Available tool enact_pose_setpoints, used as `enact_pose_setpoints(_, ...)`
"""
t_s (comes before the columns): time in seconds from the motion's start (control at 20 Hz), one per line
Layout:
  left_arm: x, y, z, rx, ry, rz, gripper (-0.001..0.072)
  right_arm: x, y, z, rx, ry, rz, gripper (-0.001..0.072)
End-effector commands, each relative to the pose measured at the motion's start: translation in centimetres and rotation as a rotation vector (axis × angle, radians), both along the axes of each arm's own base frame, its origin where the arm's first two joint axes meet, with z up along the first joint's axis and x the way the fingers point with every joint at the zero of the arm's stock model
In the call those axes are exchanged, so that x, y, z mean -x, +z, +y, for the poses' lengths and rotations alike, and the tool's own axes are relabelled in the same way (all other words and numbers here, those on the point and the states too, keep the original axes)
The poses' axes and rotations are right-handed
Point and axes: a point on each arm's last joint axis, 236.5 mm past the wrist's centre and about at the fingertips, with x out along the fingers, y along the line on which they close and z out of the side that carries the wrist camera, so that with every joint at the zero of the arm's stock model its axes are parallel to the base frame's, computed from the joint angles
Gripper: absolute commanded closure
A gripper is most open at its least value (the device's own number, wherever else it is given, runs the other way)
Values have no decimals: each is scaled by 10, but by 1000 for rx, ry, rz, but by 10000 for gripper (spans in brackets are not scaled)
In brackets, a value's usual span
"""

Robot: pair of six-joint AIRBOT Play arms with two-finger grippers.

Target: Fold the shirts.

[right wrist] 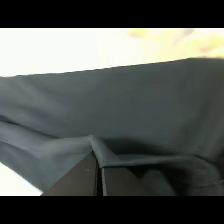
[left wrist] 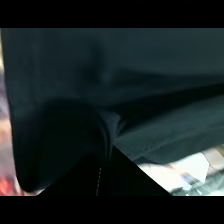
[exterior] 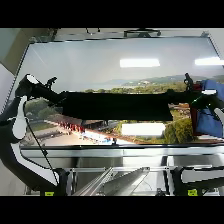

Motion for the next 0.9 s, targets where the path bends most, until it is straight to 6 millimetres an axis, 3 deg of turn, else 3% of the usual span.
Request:
enact_pose_setpoints(0.0,-5,-32,8,-31,1,57,694,-3,-43,-16,134,50,19,693)
enact_pose_setpoints(0.15,-12,-31,4,-29,-9,44,694,-3,-44,-20,172,67,10,693)
enact_pose_setpoints(0.3,-24,-11,-5,-27,-48,8,692,-5,-32,-12,172,95,-19,682)
enact_pose_setpoints(0.35,-27,-2,-10,-26,-69,-2,690,-6,-26,-8,166,108,-28,583)
enact_pose_setpoints(0.4,-29,6,-17,-26,-94,-10,685,-8,-18,-6,156,121,-38,399)
enact_pose_setpoints(0.45,-31,14,-25,-27,-121,-22,475,-9,-7,-2,141,149,-50,385)
enact_pose_setpoints(0.5,-34,21,-31,-28,-141,-36,363,-9,7,2,121,186,-64,385)
enact_pose_setpoints(0.55,-38,29,-36,-32,-160,-55,363,-8,20,1,109,208,-57,375)
enact_pose_setpoints(0.65,-42,45,-40,-35,-187,-76,363,-2,29,-24,164,186,26,25)
enact_pose_setpoints(0.7,-43,53,-39,-35,-196,-82,362,3,27,-44,207,154,73,19)
enact_pose_setpoints(0.75,-44,59,-38,-37,-196,-89,223,9,22,-59,232,130,116,19)
enact_pose_setpoints(0.8,-46,62,-36,-39,-167,-89,-13,18,15,-70,241,112,165,18)
enact_pose_setpoints(0.85,-47,63,-33,-37,-159,-89,-13,25,8,-75,236,101,193,18)
